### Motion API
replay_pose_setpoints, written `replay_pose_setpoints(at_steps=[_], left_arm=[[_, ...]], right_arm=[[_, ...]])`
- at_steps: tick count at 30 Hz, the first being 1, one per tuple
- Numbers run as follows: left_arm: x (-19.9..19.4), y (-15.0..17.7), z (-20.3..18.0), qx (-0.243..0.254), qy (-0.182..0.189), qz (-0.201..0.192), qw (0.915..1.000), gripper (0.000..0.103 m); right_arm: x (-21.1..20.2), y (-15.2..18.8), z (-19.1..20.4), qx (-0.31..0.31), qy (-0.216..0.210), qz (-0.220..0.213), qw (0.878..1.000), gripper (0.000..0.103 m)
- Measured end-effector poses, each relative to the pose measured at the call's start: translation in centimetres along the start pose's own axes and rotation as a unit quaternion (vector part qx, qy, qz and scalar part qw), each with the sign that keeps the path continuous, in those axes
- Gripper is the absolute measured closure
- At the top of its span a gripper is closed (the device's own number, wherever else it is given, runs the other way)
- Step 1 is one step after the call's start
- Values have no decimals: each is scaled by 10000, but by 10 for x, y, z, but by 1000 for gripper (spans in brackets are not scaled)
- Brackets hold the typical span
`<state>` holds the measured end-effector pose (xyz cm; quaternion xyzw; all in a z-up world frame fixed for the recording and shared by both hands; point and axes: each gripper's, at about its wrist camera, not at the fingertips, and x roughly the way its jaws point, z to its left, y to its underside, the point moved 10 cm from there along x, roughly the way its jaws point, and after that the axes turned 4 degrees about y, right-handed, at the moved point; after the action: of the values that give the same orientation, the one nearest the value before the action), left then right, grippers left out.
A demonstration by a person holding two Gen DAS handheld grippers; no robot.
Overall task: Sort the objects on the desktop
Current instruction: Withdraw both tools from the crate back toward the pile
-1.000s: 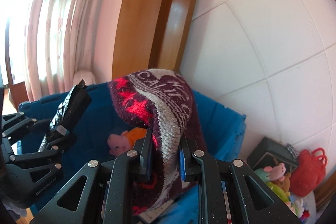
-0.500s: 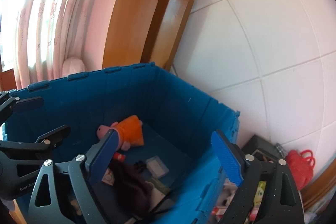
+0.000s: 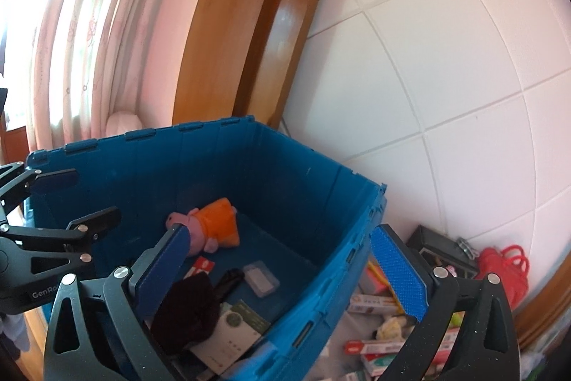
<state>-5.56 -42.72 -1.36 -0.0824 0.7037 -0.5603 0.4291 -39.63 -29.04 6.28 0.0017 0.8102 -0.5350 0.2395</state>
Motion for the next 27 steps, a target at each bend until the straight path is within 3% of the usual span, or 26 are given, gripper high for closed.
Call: replay_pose_setpoints(at_steps=[10, 14, 21, 27], left_arm=[[-37, 3, -34, 34, 326, -459, 9984, 37], [-51, 1, -64, 185, 505, -679, 9962, 24], [-74, 1, -150, 586, 978, -925, 9892, 24], [-83, 10, -234, 868, 1467, -919, 9811, 24]], right_arm=[[-52, 24, -33, 343, 330, -333, 9983, 0], [-68, 47, -57, 584, 478, -280, 9968, 0], [-96, 99, -127, 1039, 999, -101, 9895, 0], [-130, 171, -222, 1582, 1657, 245, 9731, 0]])
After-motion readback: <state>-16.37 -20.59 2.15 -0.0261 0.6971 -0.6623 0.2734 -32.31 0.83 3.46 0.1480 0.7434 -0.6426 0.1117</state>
